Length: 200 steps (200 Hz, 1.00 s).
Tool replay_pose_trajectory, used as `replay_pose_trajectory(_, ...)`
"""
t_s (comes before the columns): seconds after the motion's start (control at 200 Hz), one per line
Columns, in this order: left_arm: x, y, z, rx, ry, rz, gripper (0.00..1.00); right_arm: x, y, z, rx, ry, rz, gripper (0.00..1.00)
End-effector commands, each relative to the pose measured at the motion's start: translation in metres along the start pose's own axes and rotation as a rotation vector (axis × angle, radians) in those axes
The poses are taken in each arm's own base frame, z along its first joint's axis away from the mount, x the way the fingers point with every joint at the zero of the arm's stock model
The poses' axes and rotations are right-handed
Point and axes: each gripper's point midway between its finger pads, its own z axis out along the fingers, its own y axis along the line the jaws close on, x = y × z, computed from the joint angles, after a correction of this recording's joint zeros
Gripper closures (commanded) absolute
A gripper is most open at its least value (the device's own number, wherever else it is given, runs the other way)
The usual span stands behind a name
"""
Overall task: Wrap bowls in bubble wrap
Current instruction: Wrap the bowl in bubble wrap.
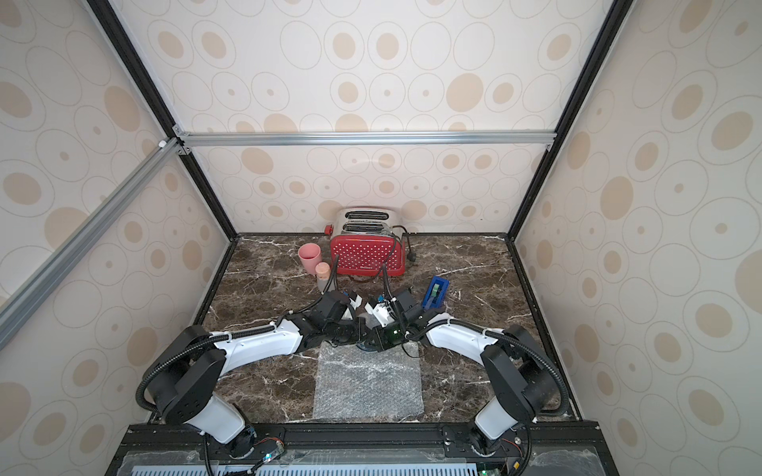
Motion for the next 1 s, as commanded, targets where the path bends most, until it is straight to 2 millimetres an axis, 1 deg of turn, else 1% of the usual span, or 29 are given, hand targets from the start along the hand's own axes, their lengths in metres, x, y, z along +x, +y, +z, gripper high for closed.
replay_pose_trajectory(0.0, 0.007, -0.005, 0.004, 0.004, 0.055, 0.022, 1.00, -0.006, 0.008, -0.007, -0.025, -0.026, -0.024, 0.82)
replay_pose_trajectory(0.175, 0.007, -0.003, 0.008, -0.007, 0.062, 0.022, 1.00, -0.005, 0.010, -0.014, -0.008, -0.034, -0.039, 0.75)
replay_pose_trajectory(0.331, 0.006, -0.003, 0.008, -0.009, 0.061, 0.025, 1.00, -0.003, 0.012, -0.027, 0.023, -0.047, -0.057, 0.75)
replay_pose_trajectory(0.436, 0.006, -0.002, 0.008, -0.013, 0.063, 0.028, 1.00, 0.004, 0.013, -0.037, 0.040, -0.063, -0.077, 0.76)
replay_pose_trajectory(0.506, 0.006, -0.002, 0.010, -0.013, 0.067, 0.029, 1.00, 0.011, 0.020, -0.043, 0.022, -0.088, -0.119, 0.77)
replay_pose_trajectory(0.621, 0.006, -0.003, 0.011, -0.009, 0.070, 0.032, 1.00, 0.027, 0.048, -0.051, -0.004, -0.161, -0.299, 0.78)
replay_pose_trajectory(0.701, 0.006, -0.004, 0.011, -0.008, 0.071, 0.034, 1.00, 0.040, 0.069, -0.052, -0.005, -0.213, -0.458, 0.78)
replay_pose_trajectory(0.761, 0.005, -0.004, 0.012, -0.008, 0.071, 0.035, 1.00, 0.050, 0.080, -0.050, -0.004, -0.244, -0.555, 0.77)
replay_pose_trajectory(0.821, 0.005, -0.003, 0.012, -0.008, 0.072, 0.034, 1.00, 0.059, 0.089, -0.047, -0.002, -0.278, -0.643, 0.75)
replay_pose_trajectory(0.886, 0.006, -0.003, 0.013, -0.010, 0.074, 0.034, 1.00, 0.069, 0.100, -0.042, -0.009, -0.317, -0.740, 0.70)
replay_pose_trajectory(0.947, 0.006, -0.003, 0.014, -0.009, 0.074, 0.032, 1.00, 0.080, 0.112, -0.034, -0.007, -0.319, -0.834, 0.66)
replay_pose_trajectory(0.997, 0.006, -0.003, 0.015, -0.007, 0.076, 0.030, 1.00, 0.090, 0.122, -0.026, 0.002, -0.308, -0.929, 0.64)
